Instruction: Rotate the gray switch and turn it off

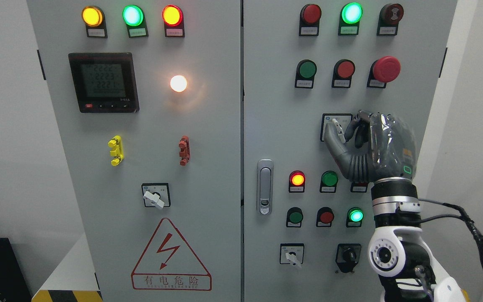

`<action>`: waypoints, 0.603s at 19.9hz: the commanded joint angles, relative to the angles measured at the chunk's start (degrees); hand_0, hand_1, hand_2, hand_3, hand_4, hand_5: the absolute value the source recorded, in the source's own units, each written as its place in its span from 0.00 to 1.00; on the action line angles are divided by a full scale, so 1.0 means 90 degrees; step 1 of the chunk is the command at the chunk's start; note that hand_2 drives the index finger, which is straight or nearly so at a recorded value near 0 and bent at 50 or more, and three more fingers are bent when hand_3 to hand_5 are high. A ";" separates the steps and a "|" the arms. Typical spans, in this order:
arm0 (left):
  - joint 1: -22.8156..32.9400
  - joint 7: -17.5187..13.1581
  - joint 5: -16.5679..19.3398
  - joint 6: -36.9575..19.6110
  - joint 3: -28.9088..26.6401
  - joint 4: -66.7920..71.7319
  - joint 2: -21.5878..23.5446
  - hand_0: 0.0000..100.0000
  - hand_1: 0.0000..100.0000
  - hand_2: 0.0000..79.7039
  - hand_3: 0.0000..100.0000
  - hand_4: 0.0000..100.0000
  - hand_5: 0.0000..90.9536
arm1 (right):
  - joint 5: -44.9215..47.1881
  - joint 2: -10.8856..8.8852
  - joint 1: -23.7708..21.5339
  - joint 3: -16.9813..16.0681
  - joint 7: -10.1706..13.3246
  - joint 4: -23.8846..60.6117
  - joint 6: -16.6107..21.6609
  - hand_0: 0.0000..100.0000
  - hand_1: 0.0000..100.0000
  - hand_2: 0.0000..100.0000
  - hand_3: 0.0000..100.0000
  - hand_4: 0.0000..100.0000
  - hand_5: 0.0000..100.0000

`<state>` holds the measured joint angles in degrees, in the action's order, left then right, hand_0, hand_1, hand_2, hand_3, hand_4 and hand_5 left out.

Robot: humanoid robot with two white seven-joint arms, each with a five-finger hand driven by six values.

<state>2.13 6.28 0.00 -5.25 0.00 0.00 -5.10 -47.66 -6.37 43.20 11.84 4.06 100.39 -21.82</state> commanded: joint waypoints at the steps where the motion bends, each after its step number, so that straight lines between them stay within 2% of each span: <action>1: 0.0008 -0.0004 0.0049 0.0007 -0.0205 0.0146 0.0000 0.12 0.39 0.00 0.00 0.00 0.00 | 0.0012 0.0014 0.0004 0.0023 -0.0011 -0.0021 0.0002 0.50 0.38 0.73 0.98 0.88 1.00; 12: -0.0002 0.0006 0.0049 0.0007 -0.0195 0.0146 0.0000 0.12 0.39 0.00 0.00 0.00 0.00 | 0.0002 0.0073 0.0014 0.0042 -0.0001 -0.0051 0.0002 0.52 0.35 0.73 1.00 0.89 1.00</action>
<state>2.13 6.31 0.00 -5.32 0.00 0.00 -5.10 -47.62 -6.02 43.29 12.05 4.18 100.13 -21.73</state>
